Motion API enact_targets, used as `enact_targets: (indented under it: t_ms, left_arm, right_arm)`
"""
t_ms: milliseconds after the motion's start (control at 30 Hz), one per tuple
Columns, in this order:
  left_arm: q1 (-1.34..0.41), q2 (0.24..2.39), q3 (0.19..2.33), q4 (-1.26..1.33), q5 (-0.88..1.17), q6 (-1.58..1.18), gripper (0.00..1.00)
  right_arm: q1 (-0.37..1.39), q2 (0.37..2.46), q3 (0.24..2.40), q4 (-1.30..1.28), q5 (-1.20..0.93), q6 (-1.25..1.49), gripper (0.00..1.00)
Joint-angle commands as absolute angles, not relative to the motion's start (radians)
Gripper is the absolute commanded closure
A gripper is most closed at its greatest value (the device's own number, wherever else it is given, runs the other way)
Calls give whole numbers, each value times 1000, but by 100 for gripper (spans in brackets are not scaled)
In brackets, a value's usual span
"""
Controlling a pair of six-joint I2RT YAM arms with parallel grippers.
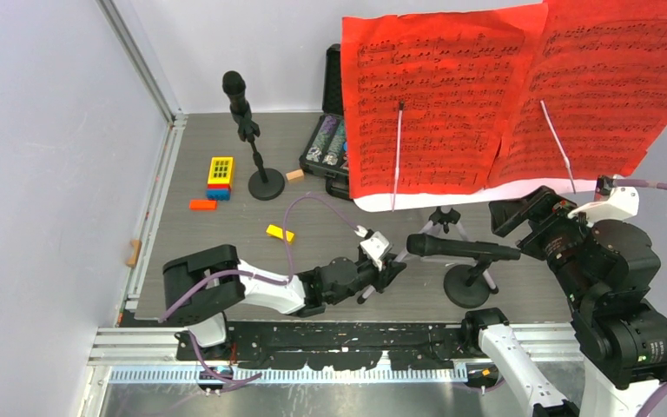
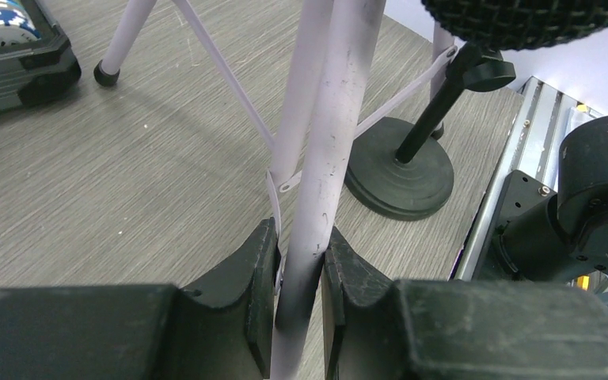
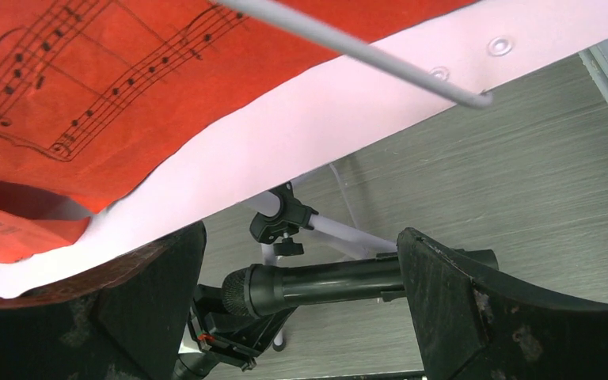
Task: Pack up the instrument practice props
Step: Move the music stand to the center of the board.
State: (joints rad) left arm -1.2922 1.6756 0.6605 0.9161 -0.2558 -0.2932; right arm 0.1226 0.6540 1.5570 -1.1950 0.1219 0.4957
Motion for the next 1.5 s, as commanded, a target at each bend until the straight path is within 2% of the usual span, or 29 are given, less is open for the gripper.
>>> enact_targets:
  t_ms: [0, 367, 600, 733, 967, 1167, 1300, 1467]
  left_arm:
    - [-1314, 1666, 567, 696, -325, -411, 100]
    - [-1313, 1593, 514, 601, -436, -376, 100]
    - [-1315, 1621, 594, 504, -381, -309, 100]
    - [-1314, 1655, 629, 498, -376, -300, 100]
    - [-1314, 1686, 647, 511, -360, -310, 100]
    - [-1314, 1688, 644, 511, -347, -319, 100]
    - [-1314, 1686, 646, 511, -339, -324, 100]
    - [-1314, 1686, 654, 503, -337, -327, 100]
  right_arm:
    - [126, 653, 1551, -1131, 114, 497, 4]
    - [126, 641, 1545, -1112, 37, 486, 4]
    - [126, 618, 1500, -1110, 15, 499, 6]
    - [126, 590, 1452, -1124, -87, 510, 7]
    - [126, 473, 1273, -1084, -208, 483, 7]
    - [126, 358, 1058, -918, -184, 469, 7]
    - [126, 330, 979, -811, -173, 466, 2]
    - [126, 342, 922, -714, -179, 458, 1]
